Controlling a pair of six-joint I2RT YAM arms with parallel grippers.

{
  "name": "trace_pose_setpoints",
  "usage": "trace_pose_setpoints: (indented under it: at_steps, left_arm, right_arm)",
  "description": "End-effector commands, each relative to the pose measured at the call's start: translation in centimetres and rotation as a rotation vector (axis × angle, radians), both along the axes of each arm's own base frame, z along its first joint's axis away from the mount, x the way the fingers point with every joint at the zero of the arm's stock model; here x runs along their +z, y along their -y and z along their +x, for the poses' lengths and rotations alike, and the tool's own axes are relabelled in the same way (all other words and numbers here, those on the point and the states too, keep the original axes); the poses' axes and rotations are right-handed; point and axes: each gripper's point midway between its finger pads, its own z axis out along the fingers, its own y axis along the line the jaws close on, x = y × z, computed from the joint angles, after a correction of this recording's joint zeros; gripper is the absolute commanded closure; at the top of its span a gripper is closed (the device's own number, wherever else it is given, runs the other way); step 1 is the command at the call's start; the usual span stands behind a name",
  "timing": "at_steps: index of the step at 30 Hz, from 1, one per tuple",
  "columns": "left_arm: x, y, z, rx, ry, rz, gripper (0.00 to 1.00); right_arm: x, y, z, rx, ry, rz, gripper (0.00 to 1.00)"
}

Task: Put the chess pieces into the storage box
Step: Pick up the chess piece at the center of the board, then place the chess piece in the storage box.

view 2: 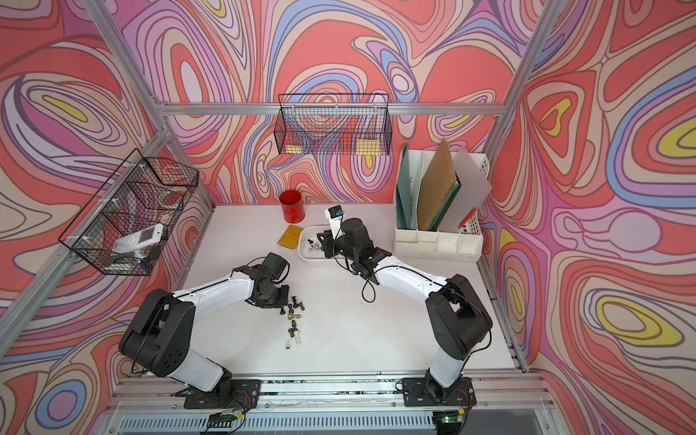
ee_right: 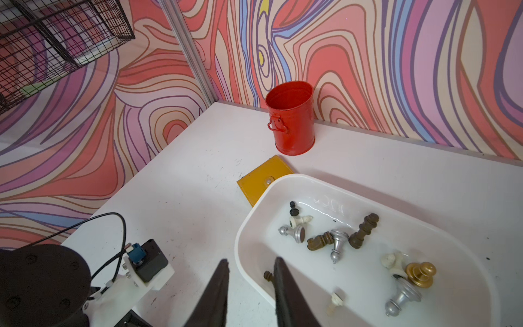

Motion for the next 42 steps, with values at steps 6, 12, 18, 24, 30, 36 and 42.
trace_pose_setpoints:
  at_steps: [6,12,18,24,30,36,42]
  left_arm:
    - [1.4,-0.1,0.7,0.014,0.05,0.011,0.96]
    - [3.8,0.2,1.8,0.023,0.117,-0.012,0.97]
    - [8.1,1.2,4.5,0.019,0.223,-0.045,0.97]
    - [11.5,4.7,10.3,0.0,0.35,-0.147,0.96]
    - [13.0,8.1,17.3,-0.028,0.515,-0.193,0.96]
    - [12.5,10.0,22.8,-0.035,0.662,-0.187,0.96]
    - [11.6,11.3,26.9,-0.064,0.764,-0.136,0.96]
  right_arm:
    - [0.9,0.4,-0.4,-0.01,0.029,-0.006,0.7]
    - [1.6,0.2,-0.7,0.001,0.033,0.02,0.7]
    - [2.9,0.7,-1.2,-0.004,0.058,0.045,0.7]
    - [3.4,1.5,-1.4,-0.03,0.082,0.037,0.7]
    - [2.4,2.2,-1.6,-0.052,0.08,0.019,0.7]
    - [1.6,3.1,-1.3,-0.095,0.104,-0.022,0.7]
    - [1.3,4.1,-0.8,-0.145,0.155,-0.045,0.7]
